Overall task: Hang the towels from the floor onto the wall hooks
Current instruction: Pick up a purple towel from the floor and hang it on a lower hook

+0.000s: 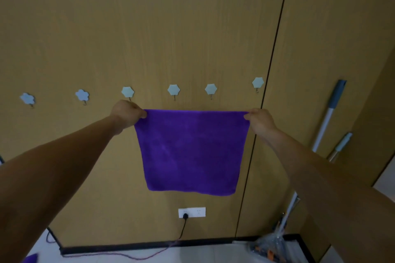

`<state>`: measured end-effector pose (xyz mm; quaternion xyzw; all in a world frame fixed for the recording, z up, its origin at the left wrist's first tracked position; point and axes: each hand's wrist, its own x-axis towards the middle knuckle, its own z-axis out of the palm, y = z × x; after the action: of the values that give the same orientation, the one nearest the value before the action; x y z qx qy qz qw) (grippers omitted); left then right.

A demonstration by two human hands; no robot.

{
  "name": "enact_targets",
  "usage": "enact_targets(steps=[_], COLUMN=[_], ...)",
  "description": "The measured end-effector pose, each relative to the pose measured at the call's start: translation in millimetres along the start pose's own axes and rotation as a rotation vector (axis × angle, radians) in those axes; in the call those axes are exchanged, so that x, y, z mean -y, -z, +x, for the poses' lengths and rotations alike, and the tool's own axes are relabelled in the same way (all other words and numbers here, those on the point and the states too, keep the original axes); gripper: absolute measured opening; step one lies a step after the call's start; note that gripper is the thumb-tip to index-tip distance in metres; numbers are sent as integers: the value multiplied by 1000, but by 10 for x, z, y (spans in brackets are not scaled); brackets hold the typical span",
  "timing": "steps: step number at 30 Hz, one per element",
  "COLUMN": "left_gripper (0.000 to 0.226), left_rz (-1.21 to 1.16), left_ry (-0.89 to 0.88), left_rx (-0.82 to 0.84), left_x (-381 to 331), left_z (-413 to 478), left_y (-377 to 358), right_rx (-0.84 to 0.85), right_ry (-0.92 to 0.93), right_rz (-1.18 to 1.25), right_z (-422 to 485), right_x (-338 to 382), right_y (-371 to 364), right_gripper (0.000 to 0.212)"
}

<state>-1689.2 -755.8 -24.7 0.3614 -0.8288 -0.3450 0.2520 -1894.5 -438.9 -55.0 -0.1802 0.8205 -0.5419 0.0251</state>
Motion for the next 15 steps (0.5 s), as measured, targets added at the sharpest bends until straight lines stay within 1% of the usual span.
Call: enact_targets(steps=[1, 3, 5, 7, 10, 13, 14, 15], left_gripper=[19, 19, 14, 19, 19, 25, 28, 29], left_rz=[-45, -226, -423, -551, -585, -560, -533, -504], left_ry=[-22, -52, -34, -15, -42, -114, -130, -136], left_rx=[-9, -26, -56, -102, -102, -15, 21, 59], left_x=[0, -25, -91, -171, -300, -427, -474, -518], left_z=[-7, -29, -67, -93, -134, -206, -230, -253], left_y=[-13, -75, -163, -249, -389, -554, -604, -644], right_rx=[-11, -44, -93, -146, -141, -121, -103, -57], right_ry=[4, -6, -22, -18, -37, -45, -54, -69], right_rz=[47, 162, 272, 329, 319, 291, 291, 307], right_z=[-11, -31, -44, -34, -34, -37, -34, -35], right_x=[9, 22, 49, 84, 107, 115, 110, 103], right_y=[8, 13, 1, -6, 7, 37, 54, 77], right_gripper=[21, 18, 17, 15, 22, 33, 31, 26])
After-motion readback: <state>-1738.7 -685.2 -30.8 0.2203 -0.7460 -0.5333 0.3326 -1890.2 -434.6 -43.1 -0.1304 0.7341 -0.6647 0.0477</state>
